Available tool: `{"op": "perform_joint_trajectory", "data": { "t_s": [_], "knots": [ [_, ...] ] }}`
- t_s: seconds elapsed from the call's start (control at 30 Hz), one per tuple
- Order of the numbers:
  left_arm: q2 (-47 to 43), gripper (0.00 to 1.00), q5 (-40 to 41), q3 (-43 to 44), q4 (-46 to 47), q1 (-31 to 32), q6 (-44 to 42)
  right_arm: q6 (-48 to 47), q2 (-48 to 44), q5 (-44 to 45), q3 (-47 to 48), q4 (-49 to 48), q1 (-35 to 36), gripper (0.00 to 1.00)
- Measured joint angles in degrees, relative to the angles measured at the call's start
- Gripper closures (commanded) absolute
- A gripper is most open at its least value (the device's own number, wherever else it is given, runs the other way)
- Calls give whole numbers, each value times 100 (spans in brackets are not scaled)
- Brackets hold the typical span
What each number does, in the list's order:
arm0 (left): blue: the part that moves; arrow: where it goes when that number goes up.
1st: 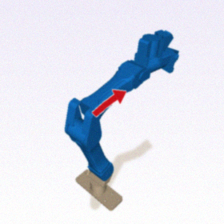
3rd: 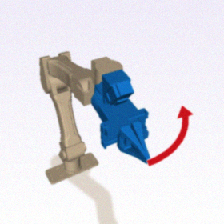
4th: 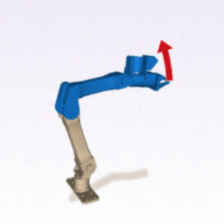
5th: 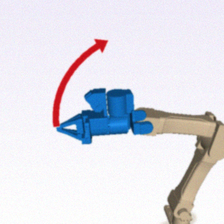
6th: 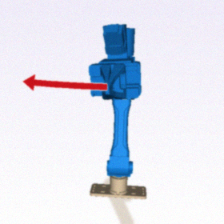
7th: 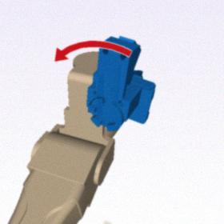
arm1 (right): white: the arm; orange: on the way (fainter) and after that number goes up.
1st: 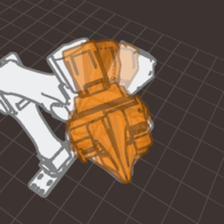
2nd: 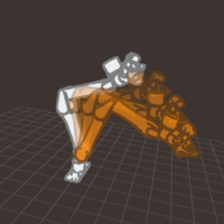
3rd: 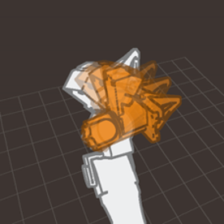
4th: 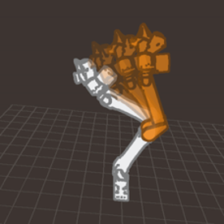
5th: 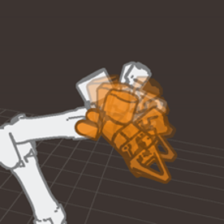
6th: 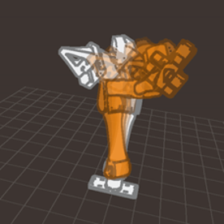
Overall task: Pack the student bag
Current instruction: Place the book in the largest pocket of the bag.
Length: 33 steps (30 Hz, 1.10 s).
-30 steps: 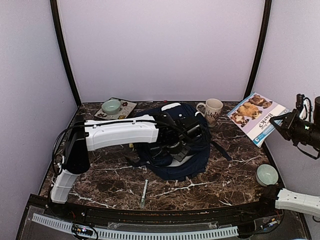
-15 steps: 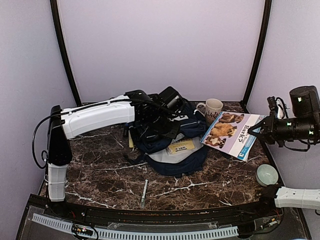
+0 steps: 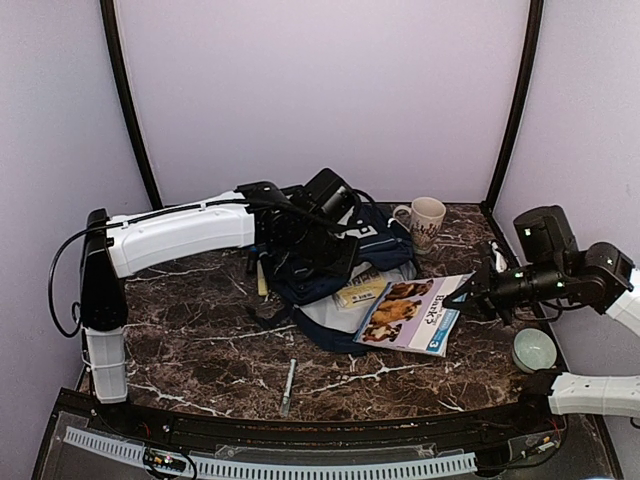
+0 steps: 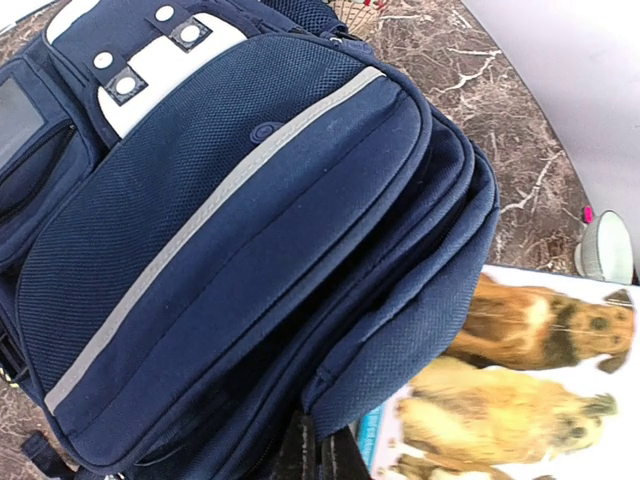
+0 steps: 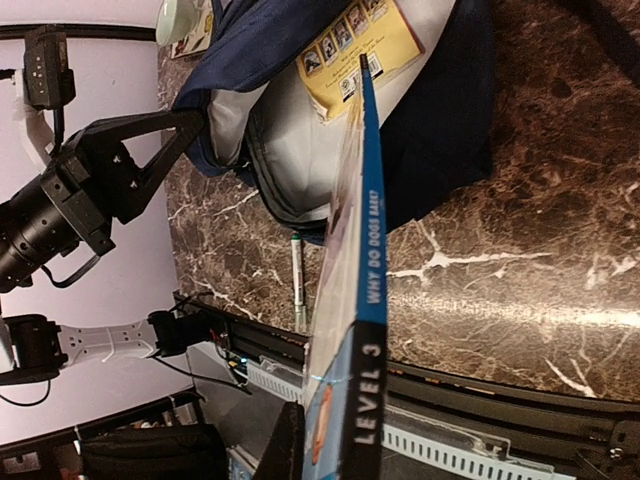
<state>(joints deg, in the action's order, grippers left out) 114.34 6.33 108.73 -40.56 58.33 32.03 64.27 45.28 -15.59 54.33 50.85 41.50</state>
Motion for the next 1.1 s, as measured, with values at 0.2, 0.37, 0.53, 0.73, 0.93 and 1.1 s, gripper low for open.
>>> {"op": "perform_joint_trajectory", "data": {
  "t_s": [0.2, 0.37, 0.53, 0.73, 0.93, 1.1],
  "knots": [
    [-199, 100, -249, -315, 260, -20, 22, 363, -269, -470, -815, -1193, -260, 100],
    [-415, 100, -409, -643, 466, -20, 20, 695, -400, -741, -1390, -2170, -557, 100],
    [-726, 100, -529, -953, 673, 13, 17, 1056, -372, -979, -1740, -3005, -999, 100],
    [-863, 100, -581, -1064, 833, 166, 15, 1145, -192, -1106, -1812, -3508, -1333, 100],
    [-870, 100, -778, -1069, 977, 280, 20, 1189, -245, -1045, -2369, -4089, -1346, 100],
    [-861, 100, -931, -1058, 1019, 308, 24, 1344, -485, -828, -2946, -4533, -1349, 100]
  ]
}}
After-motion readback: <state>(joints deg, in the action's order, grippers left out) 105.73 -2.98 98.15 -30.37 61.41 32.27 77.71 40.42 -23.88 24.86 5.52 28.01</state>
